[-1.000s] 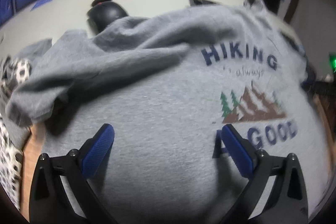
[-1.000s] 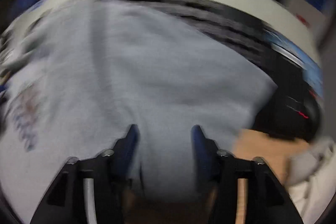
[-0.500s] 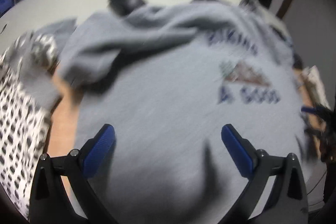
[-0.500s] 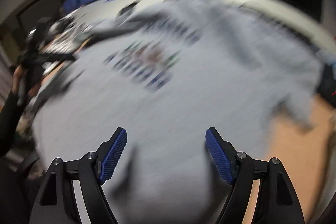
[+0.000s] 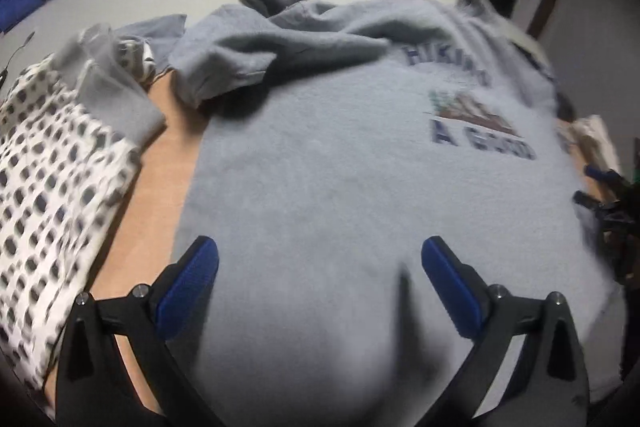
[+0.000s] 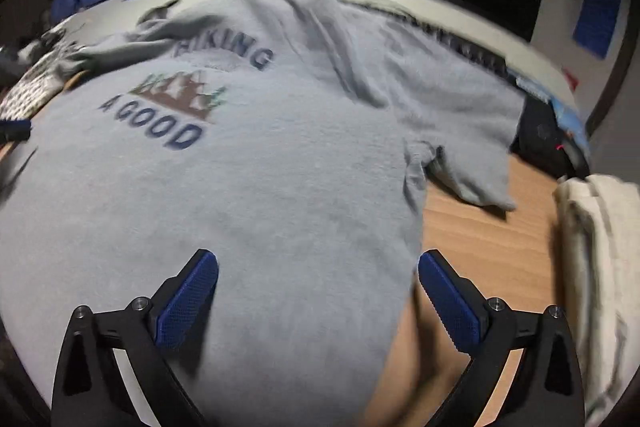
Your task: Fold clothes
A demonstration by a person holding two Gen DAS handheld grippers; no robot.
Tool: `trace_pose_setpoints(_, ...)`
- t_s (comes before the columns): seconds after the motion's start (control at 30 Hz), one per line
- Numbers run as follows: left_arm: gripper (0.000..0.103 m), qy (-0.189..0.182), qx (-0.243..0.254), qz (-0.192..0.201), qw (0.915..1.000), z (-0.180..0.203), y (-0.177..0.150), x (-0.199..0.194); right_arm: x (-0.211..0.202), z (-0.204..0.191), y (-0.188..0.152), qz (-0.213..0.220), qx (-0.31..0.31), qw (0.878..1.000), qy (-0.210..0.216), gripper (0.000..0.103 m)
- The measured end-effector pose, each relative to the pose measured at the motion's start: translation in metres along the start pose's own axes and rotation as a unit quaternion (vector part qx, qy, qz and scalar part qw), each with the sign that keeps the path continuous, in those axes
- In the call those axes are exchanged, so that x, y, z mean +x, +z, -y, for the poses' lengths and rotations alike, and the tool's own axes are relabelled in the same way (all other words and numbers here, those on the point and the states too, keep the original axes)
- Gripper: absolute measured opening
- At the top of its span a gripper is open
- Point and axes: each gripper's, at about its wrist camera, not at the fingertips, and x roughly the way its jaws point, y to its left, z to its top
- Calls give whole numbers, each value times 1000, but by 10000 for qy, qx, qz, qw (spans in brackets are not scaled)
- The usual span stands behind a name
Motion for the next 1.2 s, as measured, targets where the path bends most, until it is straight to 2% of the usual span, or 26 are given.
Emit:
trace_pose_setpoints(0.07, 102, 265, 255, 132, 9992, 2, -14, -22, -26, -10, -16, 184, -94, 9996, 166, 102)
trace_pose_setpoints(0.17, 102, 534, 508, 216, 9970, 0, -41, -50, -59, -33, -44, 291, -164, 9994, -102, 102)
trace_pose_setpoints(0.33, 102, 260, 265, -89, 9993, -16, -88, -59, -98, -51, -95, 481, 154, 9987, -46, 102)
trace_pose_setpoints(0.57, 102, 427, 416, 93, 9982, -11, -128, -75, -112, -47, -143, 719, 762, 9943, -183, 102)
trace_pose_setpoints(0.7, 102, 295, 121, 22, 9995, -24, -139, -74, -120, -31, -168, 743, 1346, 9879, 208, 102)
trace_pose_setpoints(0.77, 102, 306, -10, 16, 9995, -31, -142, -74, -122, -20, -180, 665, 1649, 9839, 197, 102)
trace_pose_setpoints(0.83, 101, 318, -150, 64, 9994, -38, -144, -76, -123, -6, -192, 603, 2061, 9762, 315, 102)
trace_pose_setpoints(0.97, 101, 100, -397, 274, 9988, -46, -143, -81, -117, 11, -204, 643, 2749, 9558, 816, 102)
trace_pose_setpoints(1.07, 101, 204, -209, 306, 9991, -38, -141, -79, -108, 3, -199, 663, 2761, 9549, 866, 102)
trace_pose_setpoints(1.2, 98, 264, 232, 342, 9988, -20, -137, -74, -92, -26, -193, 566, 2460, 9663, 496, 102)
